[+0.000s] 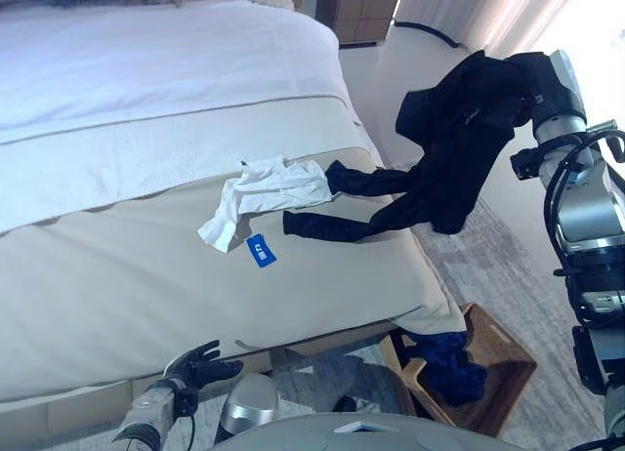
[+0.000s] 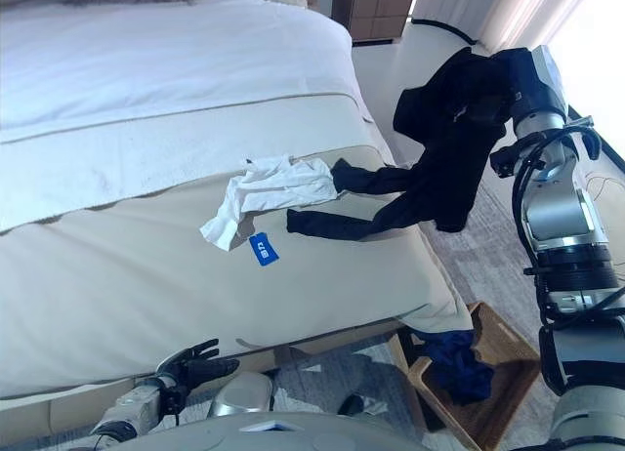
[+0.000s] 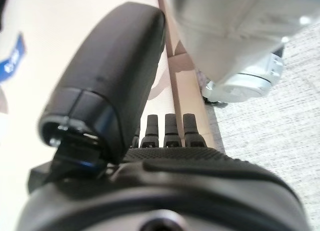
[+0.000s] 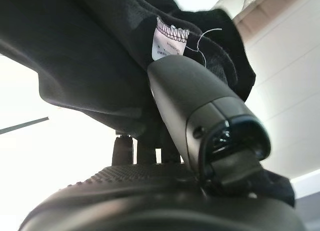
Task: Pick up the clothes from the bed and place them into the basket
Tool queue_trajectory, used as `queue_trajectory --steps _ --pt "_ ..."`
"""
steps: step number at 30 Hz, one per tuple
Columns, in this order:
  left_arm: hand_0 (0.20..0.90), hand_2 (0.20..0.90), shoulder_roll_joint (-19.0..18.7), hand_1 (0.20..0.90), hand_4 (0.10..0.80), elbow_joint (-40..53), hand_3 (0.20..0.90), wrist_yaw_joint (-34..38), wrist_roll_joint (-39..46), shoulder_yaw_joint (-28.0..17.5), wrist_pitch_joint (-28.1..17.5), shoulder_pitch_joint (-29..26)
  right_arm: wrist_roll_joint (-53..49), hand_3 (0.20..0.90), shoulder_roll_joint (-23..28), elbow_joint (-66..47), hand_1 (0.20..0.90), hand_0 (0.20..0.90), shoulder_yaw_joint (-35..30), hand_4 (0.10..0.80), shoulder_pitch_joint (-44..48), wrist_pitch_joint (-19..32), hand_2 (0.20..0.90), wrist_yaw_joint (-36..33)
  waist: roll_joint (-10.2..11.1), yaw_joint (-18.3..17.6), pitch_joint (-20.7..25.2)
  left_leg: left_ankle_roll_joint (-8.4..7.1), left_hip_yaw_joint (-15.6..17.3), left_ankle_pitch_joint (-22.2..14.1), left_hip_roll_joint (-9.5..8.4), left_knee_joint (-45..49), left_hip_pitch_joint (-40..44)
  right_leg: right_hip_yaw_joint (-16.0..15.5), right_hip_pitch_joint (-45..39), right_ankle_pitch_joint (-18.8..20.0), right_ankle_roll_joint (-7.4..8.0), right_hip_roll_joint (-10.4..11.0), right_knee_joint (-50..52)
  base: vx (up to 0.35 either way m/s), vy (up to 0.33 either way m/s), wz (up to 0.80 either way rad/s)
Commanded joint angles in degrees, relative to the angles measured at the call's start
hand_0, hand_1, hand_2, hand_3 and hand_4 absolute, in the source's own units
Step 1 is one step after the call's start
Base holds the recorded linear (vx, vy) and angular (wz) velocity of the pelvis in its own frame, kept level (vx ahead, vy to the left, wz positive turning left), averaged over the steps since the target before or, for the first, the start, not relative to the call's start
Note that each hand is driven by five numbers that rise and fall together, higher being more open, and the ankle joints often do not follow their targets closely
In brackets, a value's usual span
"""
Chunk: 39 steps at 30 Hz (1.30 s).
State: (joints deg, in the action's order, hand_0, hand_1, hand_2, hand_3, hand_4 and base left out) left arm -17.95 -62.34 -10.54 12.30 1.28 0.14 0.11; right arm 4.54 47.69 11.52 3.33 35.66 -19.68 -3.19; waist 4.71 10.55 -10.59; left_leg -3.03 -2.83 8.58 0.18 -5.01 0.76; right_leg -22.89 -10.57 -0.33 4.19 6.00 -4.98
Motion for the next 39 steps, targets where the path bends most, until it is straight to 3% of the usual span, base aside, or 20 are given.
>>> queue_trajectory --steps 1,6,13,22,31,39 --pt "0.9 0.9 -1.8 0.9 0.8 -3.9 0.9 -0.1 0.1 3.6 0.0 1.7 0.6 0.2 7.1 -2.2 0.3 0.3 1.5 0.1 4.5 5.4 0.3 -7.0 1.0 0.4 6.5 2.64 1.6 -9.0 -1.27 0.6 2.7 4.3 2.8 -3.6 -0.47 -1.6 5.4 -0.021 -0.041 -0.03" --pt "0.9 0.9 -2.2 0.9 0.8 -5.1 0.9 0.9 -0.6 3.6 0.1 2.3 -2.1 0.2 7.9 -2.1 0.3 0.3 -1.7 0.1 5.1 5.6 0.3 -19.2 0.9 -0.1 6.4 2.76 2.9 -9.6 -0.94 0.4 3.5 4.2 2.7 -3.2 -0.12 -1.7 4.9 -0.033 -0.054 -0.03" --pt "0.9 0.9 -2.7 0.9 0.8 -6.1 0.9 0.2 -1.3 3.4 1.4 3.3 -3.7 0.2 11.8 -5.6 0.3 0.3 -9.3 0.1 3.6 8.2 0.3 -35.5 -1.1 -3.0 7.7 2.86 6.5 -10.5 -0.33 0.1 4.6 5.6 3.4 -3.0 0.5 -1.5 4.5 -0.025 -0.025 -0.28" --pt "0.9 0.9 -3.1 0.9 0.8 -1.3 0.9 -0.5 -1.2 6.7 3.4 1.2 -4.5 0.2 16.8 -5.3 0.3 0.3 -12.6 0.1 -0.2 7.0 0.3 -35.4 -2.3 -7.7 8.1 2.55 9.7 -11.3 0.34 0.0 5.3 8.5 4.6 -3.0 0.33 -2.1 4.7 -0.013 -0.077 -0.23" --pt "0.9 0.9 -2.2 0.9 0.8 2.4 0.9 -1.0 -2.1 10.2 3.2 0.1 -3.8 0.2 13.9 -7.1 0.3 0.3 -13.8 0.1 -4.2 8.5 0.3 -34.1 -3.2 -10.6 7.1 2.68 12.0 -12.2 0.67 0.4 6.7 10.5 4.6 -3.0 -0.1 -2.6 4.5 0.014 -0.101 -0.24" --pt "0.9 0.9 -3.0 0.9 0.8 2.9 0.9 -1.7 -2.9 12.2 3.2 -0.8 -1.8 0.2 11.6 -1.9 0.3 0.3 -10.6 0.1 -6.0 4.7 0.3 -25.2 -4.3 -11.5 4.5 1.91 12.7 -11.6 1.43 1.4 4.6 10.7 7.4 -2.7 -0.67 -2.7 5.2 -0.034 -0.12 -0.17"
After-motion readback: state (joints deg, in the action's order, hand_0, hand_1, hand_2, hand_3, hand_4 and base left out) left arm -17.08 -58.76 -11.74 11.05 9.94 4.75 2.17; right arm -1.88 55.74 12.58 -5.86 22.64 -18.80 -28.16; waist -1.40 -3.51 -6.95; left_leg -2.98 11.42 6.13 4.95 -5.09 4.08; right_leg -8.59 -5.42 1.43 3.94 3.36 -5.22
